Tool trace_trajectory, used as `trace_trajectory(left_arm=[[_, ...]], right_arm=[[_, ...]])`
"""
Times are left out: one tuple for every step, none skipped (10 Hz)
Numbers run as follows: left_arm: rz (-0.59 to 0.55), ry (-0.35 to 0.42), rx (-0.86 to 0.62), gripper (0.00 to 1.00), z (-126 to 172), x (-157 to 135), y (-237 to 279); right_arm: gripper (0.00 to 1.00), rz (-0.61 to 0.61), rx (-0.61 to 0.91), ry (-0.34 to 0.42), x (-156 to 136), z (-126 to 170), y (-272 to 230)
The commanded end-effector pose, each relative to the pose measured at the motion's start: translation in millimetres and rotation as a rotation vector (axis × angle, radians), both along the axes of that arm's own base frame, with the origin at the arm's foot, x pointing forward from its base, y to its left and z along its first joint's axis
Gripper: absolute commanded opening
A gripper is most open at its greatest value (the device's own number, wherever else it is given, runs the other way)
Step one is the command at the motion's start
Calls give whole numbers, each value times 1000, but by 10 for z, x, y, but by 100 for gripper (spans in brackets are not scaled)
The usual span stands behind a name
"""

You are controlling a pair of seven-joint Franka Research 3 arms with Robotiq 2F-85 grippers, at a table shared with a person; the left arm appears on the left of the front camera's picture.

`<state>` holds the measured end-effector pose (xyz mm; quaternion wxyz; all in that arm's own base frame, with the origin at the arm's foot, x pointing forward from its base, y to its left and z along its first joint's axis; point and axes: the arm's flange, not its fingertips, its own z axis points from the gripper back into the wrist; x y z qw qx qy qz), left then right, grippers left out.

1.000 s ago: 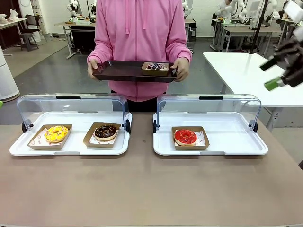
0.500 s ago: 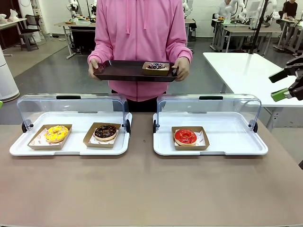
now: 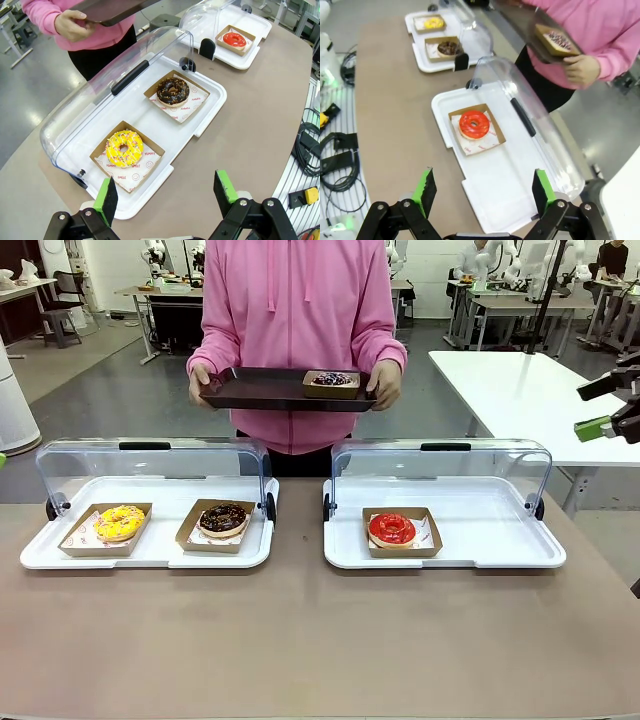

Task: Provide the desired donut to the person.
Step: Pick up and lift the Paper togo box containing the Donut pointed at by the person.

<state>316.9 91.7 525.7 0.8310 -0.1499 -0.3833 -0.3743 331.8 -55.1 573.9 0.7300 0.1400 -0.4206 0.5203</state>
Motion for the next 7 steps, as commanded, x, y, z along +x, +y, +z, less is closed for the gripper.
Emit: trace_trajectory(left_arm=[[-6, -4, -10, 100, -11, 4, 19], [-6, -4, -10, 100, -11, 4, 19], [-6, -4, -10, 100, -11, 4, 19], [-6, -4, -10, 100, -11, 4, 19], [-6, -4, -10, 100, -11, 4, 19], [-6, -4, -10, 100, -11, 4, 19], [-6, -4, -10, 100, -11, 4, 19]], right_arm=[[100, -16, 30, -38, -35, -167, -2], [100, -14, 36, -47, -50, -160, -4], [100, 0, 52, -72, -70, -142, 3], [100, 6, 51, -71, -71, -138, 9], [100, 5, 40, -43, -54, -136, 24], [100, 4, 7, -1, -24, -110, 71], [100, -12, 21, -28, -71, -64, -16]])
